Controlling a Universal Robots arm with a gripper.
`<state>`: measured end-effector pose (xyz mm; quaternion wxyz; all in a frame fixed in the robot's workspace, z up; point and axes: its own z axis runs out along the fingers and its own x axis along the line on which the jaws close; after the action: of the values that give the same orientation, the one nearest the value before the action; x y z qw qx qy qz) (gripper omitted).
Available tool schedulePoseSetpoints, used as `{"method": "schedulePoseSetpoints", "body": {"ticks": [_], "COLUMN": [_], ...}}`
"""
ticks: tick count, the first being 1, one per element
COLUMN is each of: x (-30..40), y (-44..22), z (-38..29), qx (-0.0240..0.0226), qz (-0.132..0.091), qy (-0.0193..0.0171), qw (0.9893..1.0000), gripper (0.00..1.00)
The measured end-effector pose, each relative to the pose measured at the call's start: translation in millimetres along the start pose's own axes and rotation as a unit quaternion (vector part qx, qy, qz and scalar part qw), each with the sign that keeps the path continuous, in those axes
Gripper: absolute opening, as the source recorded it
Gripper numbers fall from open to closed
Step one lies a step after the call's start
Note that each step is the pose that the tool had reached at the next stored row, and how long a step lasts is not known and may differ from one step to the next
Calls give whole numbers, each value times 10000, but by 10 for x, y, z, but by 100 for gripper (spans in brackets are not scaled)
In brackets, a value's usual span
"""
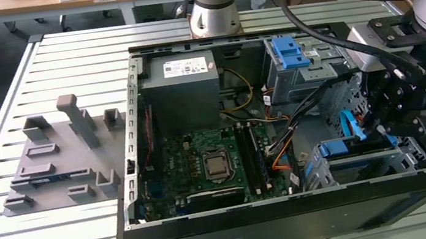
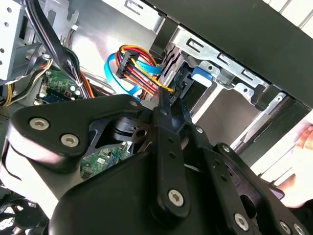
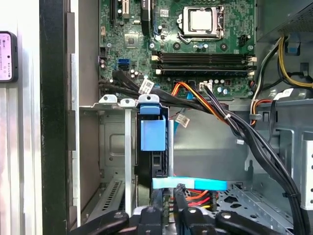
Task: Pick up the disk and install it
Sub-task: 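Insert the second disk wire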
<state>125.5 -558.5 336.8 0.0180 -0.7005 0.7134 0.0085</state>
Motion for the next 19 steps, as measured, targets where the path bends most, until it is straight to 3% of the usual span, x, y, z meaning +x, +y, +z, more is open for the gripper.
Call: {"method": "schedulePoseSetpoints", "body": {"ticks": [7,19], "x": [-1,-3], "y": [-24,-25], "z": [-24,-60], "qx": [-48,-29], "qz": [2,-2], "qy": [-21,-20], "qw": [10000,10000], "gripper": [24,24]}}
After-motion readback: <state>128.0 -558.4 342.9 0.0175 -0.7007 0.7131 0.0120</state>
